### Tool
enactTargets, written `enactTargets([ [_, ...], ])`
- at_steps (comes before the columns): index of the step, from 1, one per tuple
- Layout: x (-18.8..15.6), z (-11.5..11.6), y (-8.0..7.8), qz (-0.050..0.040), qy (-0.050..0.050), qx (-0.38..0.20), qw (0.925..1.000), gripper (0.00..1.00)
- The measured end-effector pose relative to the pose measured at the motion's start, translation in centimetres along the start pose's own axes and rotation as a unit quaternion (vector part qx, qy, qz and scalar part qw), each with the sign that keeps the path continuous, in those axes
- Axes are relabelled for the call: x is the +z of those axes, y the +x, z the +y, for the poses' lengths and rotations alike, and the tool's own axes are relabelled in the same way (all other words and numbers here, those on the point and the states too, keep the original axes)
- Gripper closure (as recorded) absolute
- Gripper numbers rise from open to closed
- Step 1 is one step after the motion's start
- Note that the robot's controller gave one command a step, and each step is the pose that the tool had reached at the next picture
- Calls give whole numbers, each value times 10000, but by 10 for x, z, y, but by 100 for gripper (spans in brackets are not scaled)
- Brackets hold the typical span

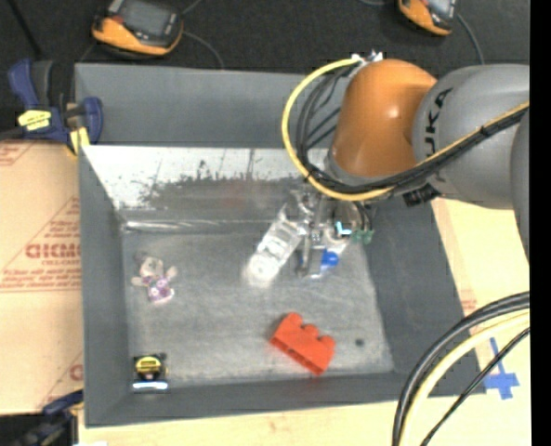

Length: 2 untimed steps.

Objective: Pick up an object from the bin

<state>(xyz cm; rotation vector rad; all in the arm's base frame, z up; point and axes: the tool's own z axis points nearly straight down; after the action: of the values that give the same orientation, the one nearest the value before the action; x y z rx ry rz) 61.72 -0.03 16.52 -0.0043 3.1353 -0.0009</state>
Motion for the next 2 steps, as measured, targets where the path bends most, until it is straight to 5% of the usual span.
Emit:
enactTargets([
  [1, 22, -4, -17, -112, -14, 136, 9998, 0],
  [2, 24, -5, -14, -96, -12, -76, 9999, 0],
])
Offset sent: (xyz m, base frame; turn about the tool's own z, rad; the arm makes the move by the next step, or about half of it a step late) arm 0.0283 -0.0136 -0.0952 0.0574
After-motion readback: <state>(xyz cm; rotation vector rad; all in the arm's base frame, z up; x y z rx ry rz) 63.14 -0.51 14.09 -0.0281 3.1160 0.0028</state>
